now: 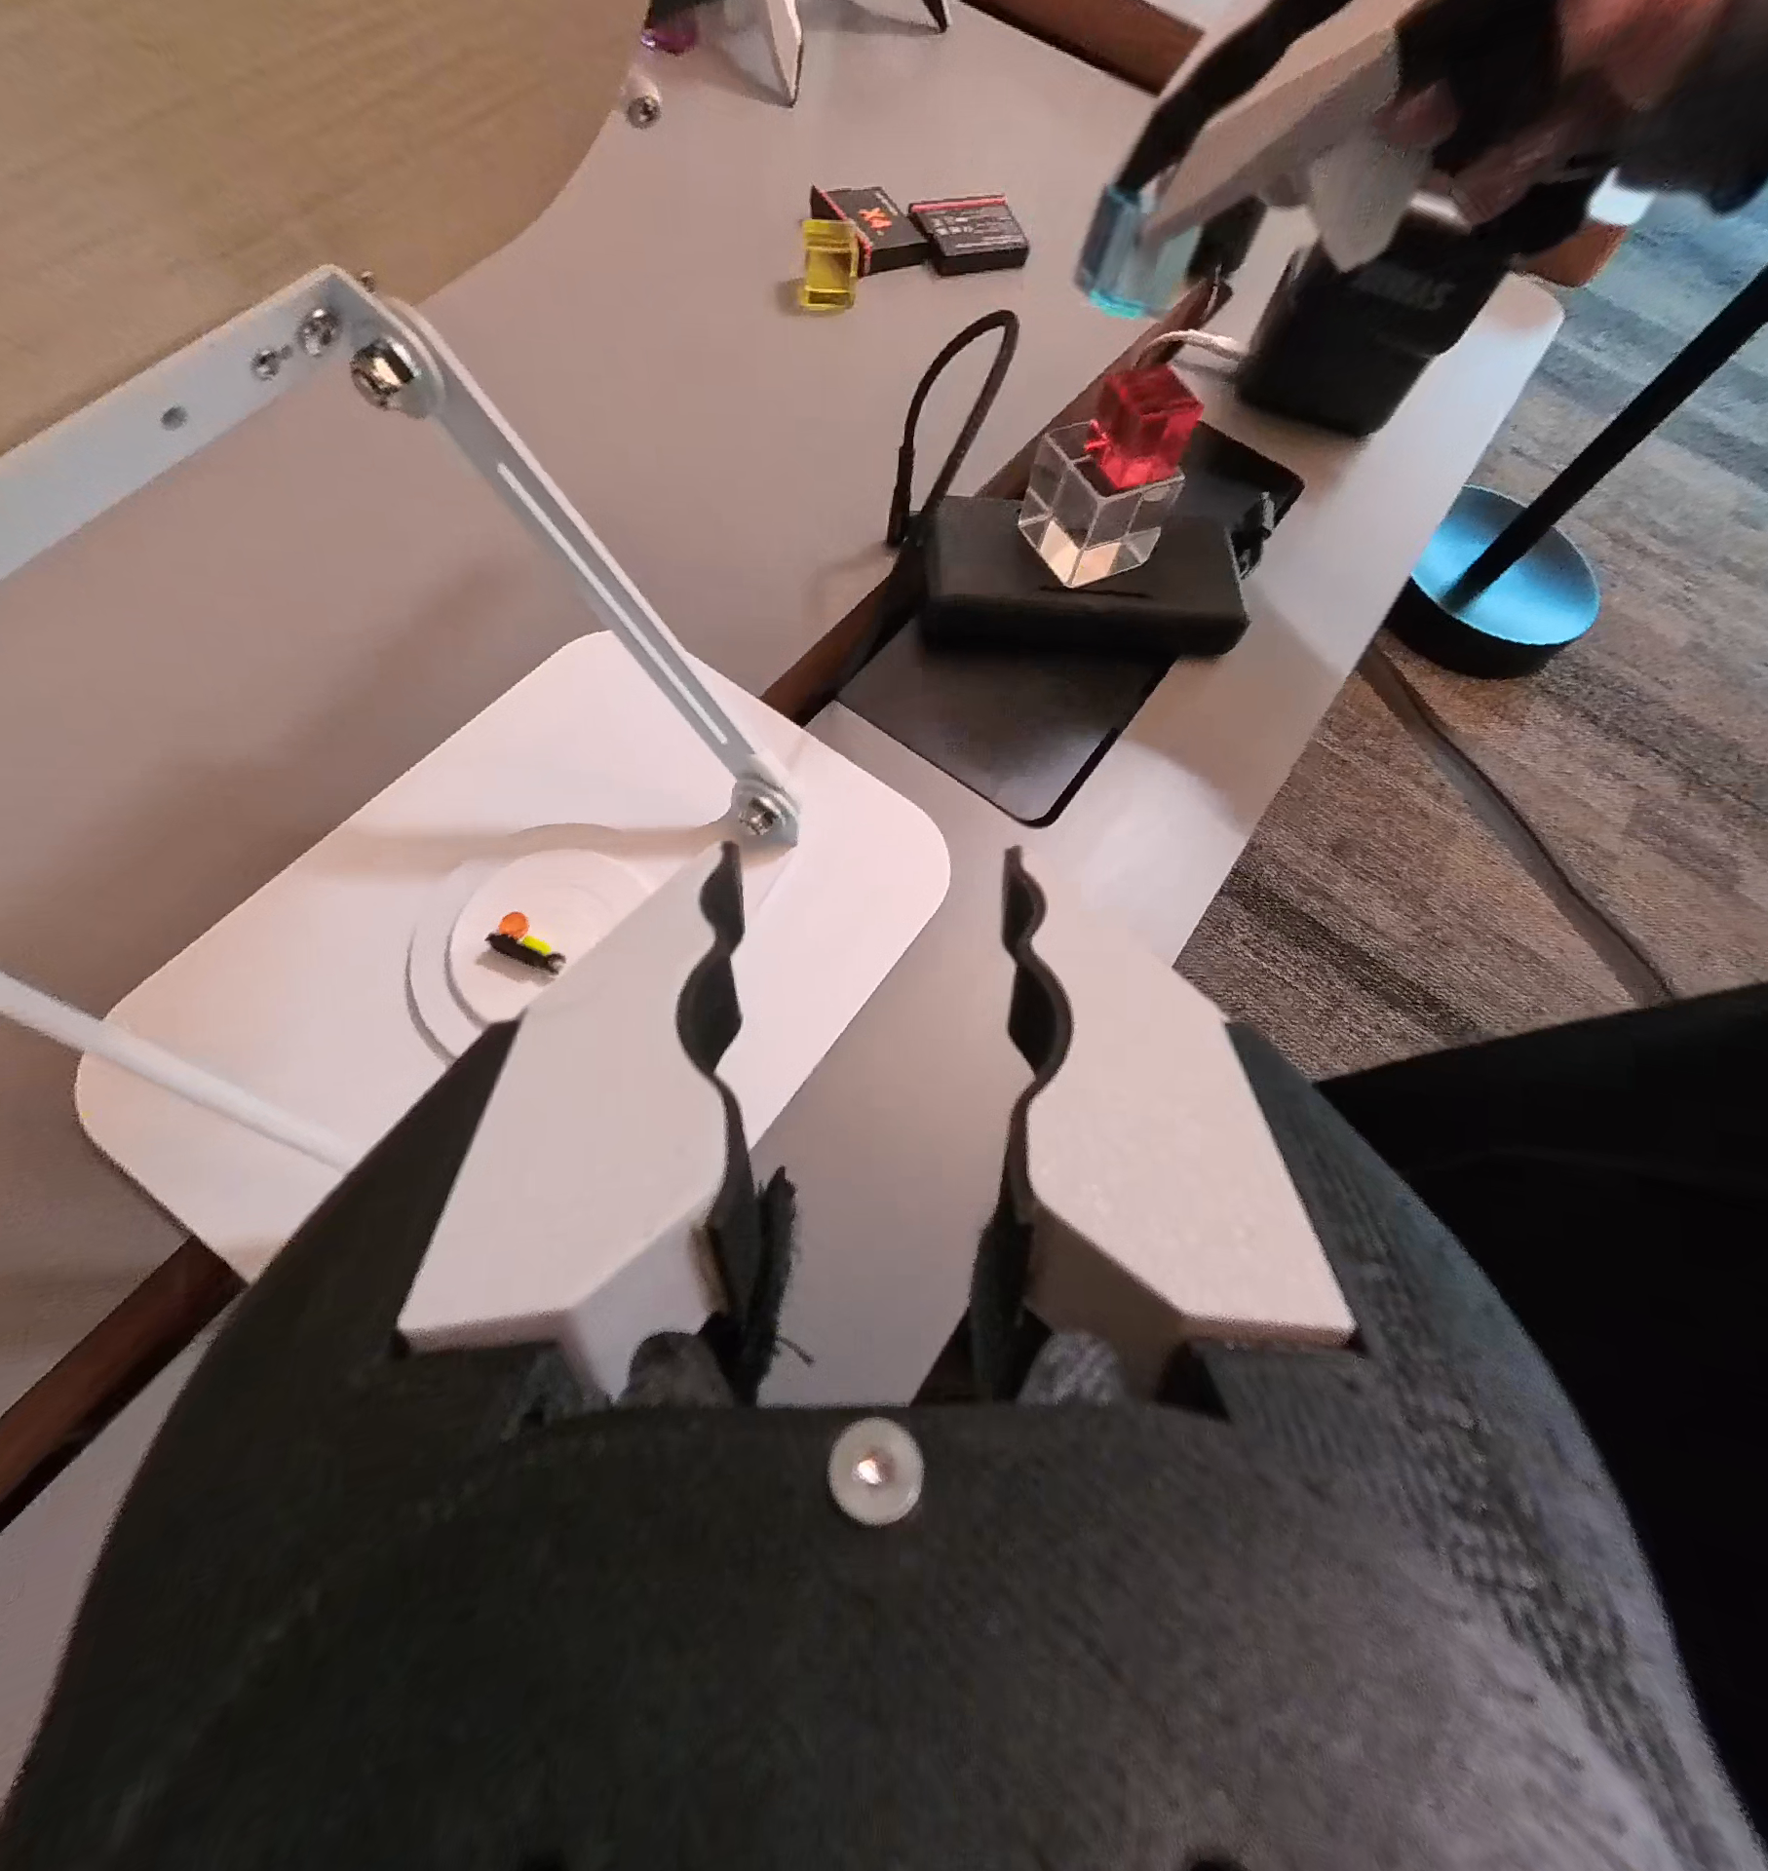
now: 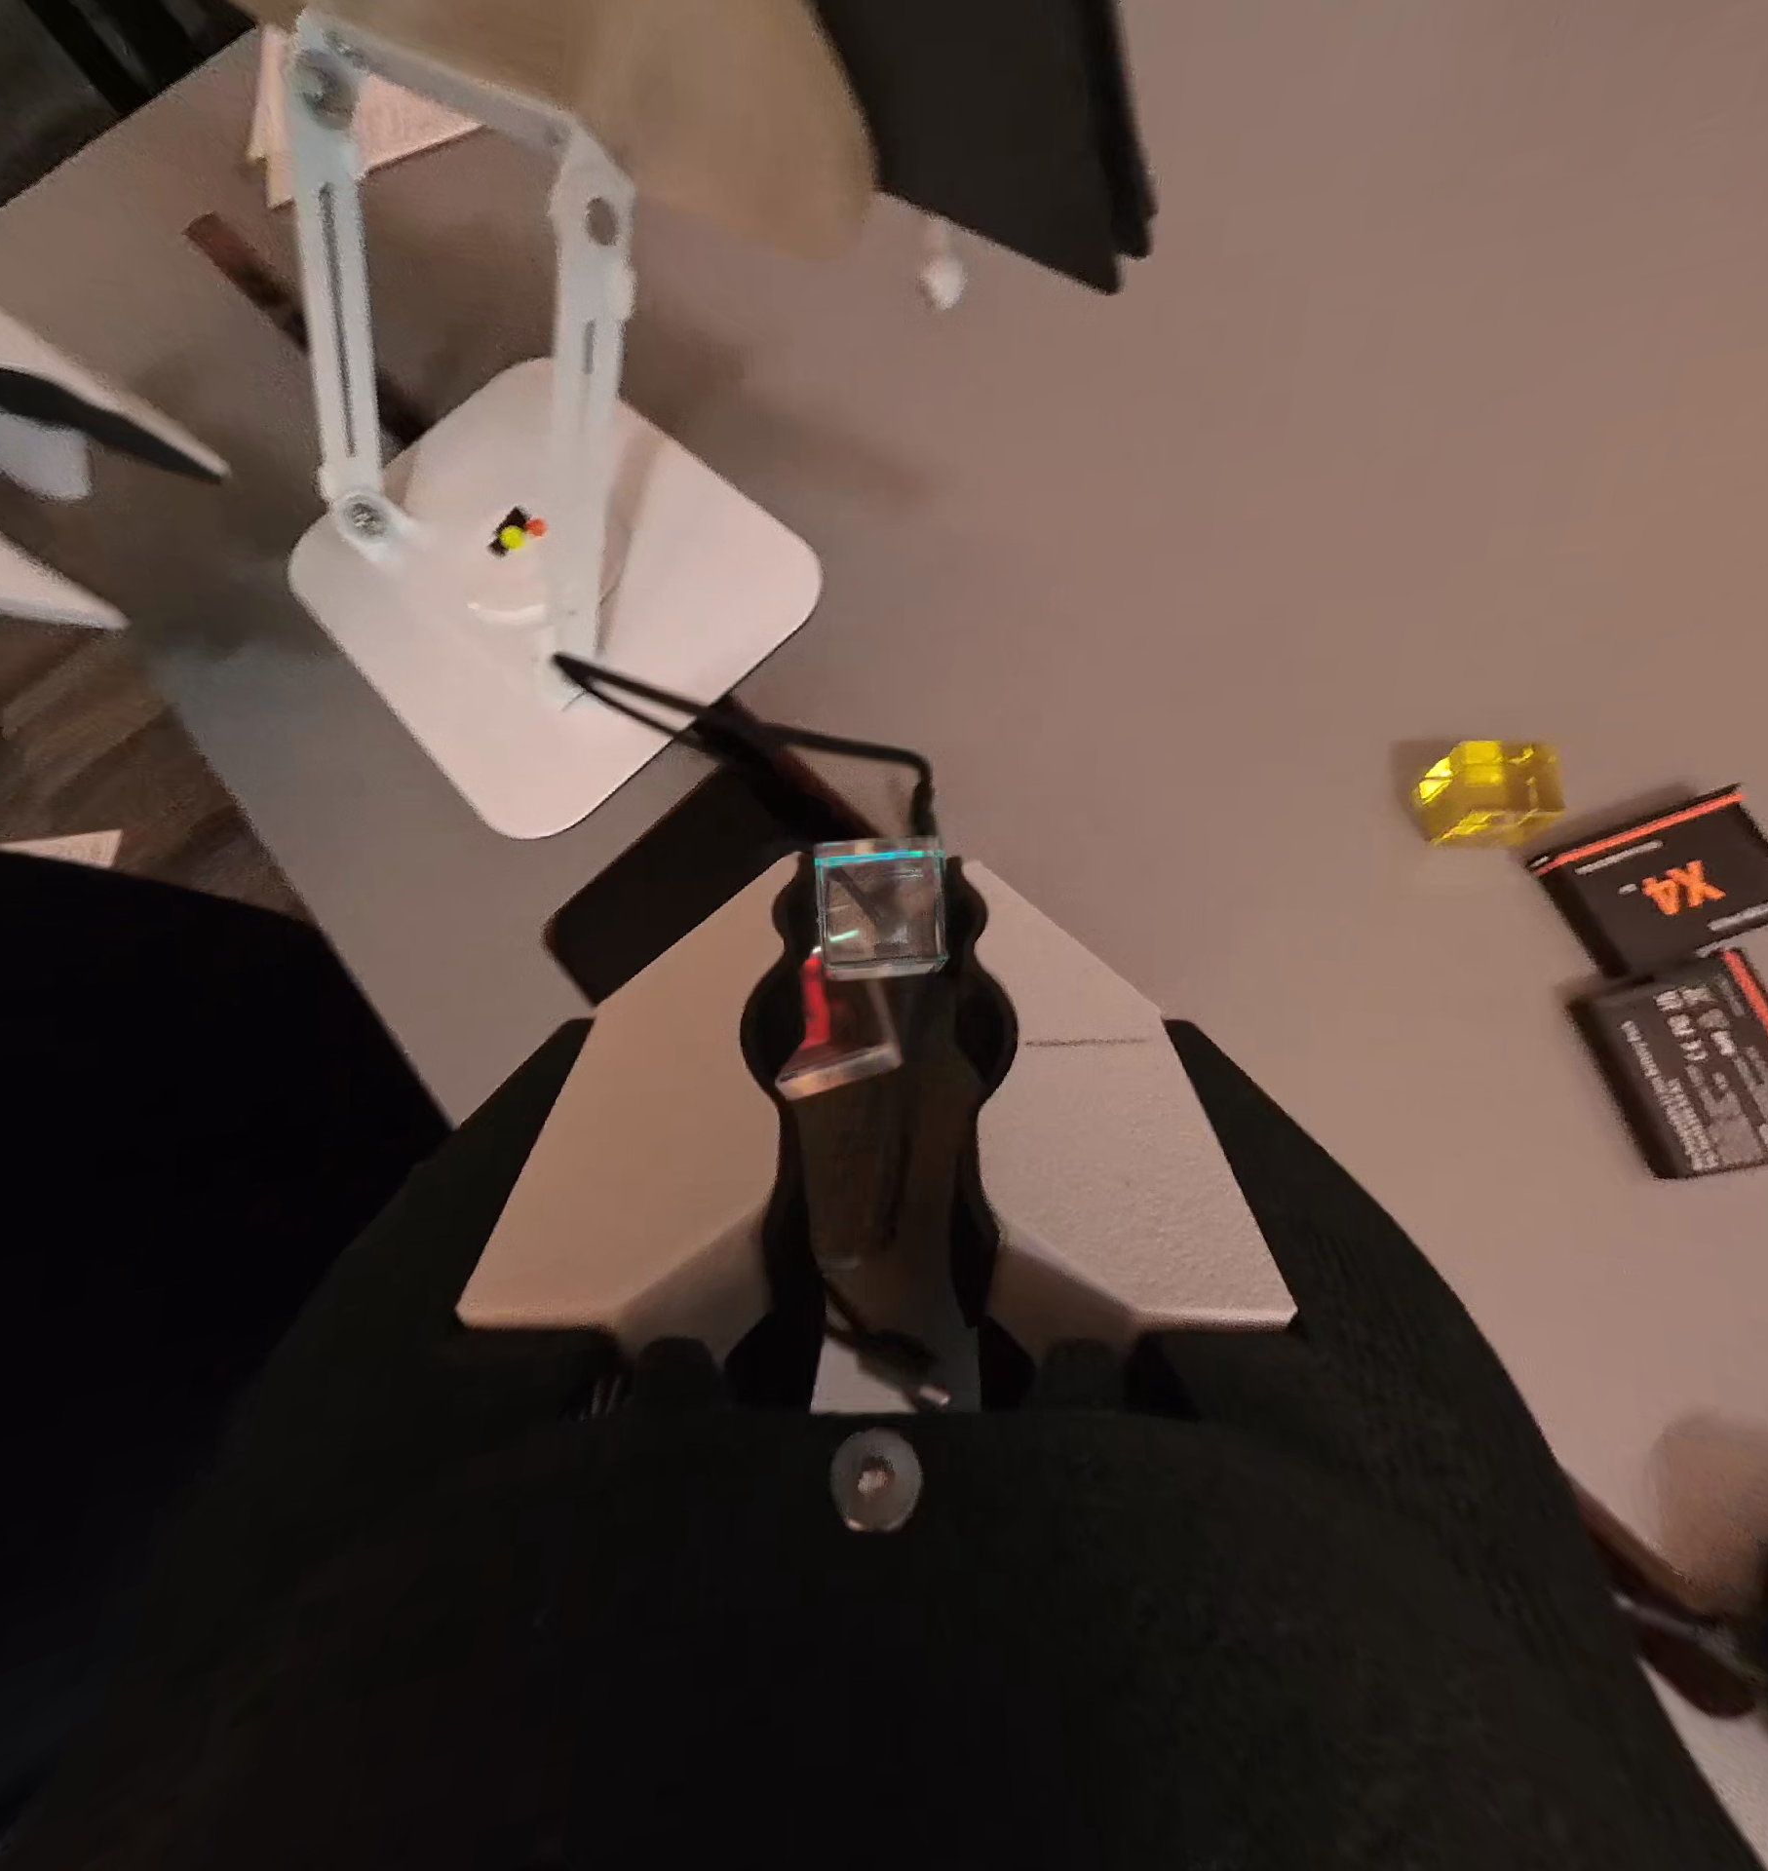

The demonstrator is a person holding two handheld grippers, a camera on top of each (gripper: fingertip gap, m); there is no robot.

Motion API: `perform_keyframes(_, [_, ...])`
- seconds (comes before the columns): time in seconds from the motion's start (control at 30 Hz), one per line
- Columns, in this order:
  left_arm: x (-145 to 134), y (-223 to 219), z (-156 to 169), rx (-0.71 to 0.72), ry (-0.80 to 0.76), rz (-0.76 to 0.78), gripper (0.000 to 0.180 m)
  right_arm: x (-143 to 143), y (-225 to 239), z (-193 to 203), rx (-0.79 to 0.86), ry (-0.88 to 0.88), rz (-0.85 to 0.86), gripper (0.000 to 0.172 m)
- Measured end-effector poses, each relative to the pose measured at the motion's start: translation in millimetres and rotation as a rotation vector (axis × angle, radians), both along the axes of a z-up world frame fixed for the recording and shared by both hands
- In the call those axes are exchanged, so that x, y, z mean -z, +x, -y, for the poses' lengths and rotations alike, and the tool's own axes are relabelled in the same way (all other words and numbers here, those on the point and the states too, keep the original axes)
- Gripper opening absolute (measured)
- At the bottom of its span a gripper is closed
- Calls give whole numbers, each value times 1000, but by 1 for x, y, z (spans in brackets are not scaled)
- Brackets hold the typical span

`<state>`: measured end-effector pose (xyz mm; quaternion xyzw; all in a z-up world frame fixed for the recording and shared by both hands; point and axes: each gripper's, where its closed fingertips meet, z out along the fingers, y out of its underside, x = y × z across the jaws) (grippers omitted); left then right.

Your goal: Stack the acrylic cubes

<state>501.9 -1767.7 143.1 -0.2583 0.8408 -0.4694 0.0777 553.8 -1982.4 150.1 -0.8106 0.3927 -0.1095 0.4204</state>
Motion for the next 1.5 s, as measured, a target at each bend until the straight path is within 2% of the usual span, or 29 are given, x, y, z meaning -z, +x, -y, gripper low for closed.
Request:
perform_keyframes(0.2, [-7, -1, 9, 55, -6, 20, 51, 2, -26, -12, -68, -69, -3, 24])
perform_keyframes(0.7, [-8, -4, -7, 46, 3, 22, 51, 8, -27, -20, -109, -116, 26, 26])
perform_keyframes(0.8, [-9, -2, -10, 30, 0, 27, 52, -18, -18, -20, -51, 20, 92, 51])
perform_keyframes(0.9, [-12, 4, -14, -7, -5, 47, 52, -43, 12, 7, 160, 214, 144, 43])
perform_keyframes(1.0, [-12, 6, -16, -27, -7, 40, 53, -17, 46, 54, 375, 180, 90, 36])
perform_keyframes(1.1, [-8, 5, -18, -39, 6, 29, 53, 20, 76, 74, 437, 95, 32, 37])
perform_keyframes(1.33, [-4, 3, -26, -88, 34, 10, 53, 72, 140, 84, 332, -236, -8, 45])
perform_keyframes(1.5, [-3, 4, -32, -126, 45, 0, 53, 96, 160, 86, 269, -321, -80, 44])
